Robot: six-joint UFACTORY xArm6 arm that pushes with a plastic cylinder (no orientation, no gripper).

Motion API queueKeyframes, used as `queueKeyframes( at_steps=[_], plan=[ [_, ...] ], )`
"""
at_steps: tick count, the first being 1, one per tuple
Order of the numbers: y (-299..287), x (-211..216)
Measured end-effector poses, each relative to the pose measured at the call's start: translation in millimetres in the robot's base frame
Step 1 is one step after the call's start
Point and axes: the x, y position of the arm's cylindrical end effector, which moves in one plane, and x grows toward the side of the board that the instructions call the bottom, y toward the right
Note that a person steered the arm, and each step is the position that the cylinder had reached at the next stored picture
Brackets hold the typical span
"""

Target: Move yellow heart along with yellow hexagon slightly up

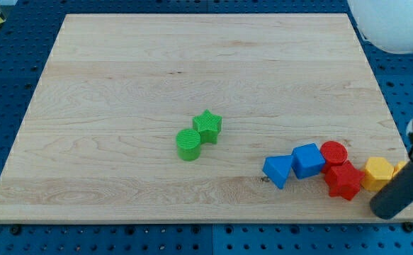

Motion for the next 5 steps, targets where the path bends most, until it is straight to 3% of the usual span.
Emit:
queueKeyframes(
  at_steps=[1,5],
  plan=[
    [49.0,-0.3],
    [49.4,-3.6]
  ],
)
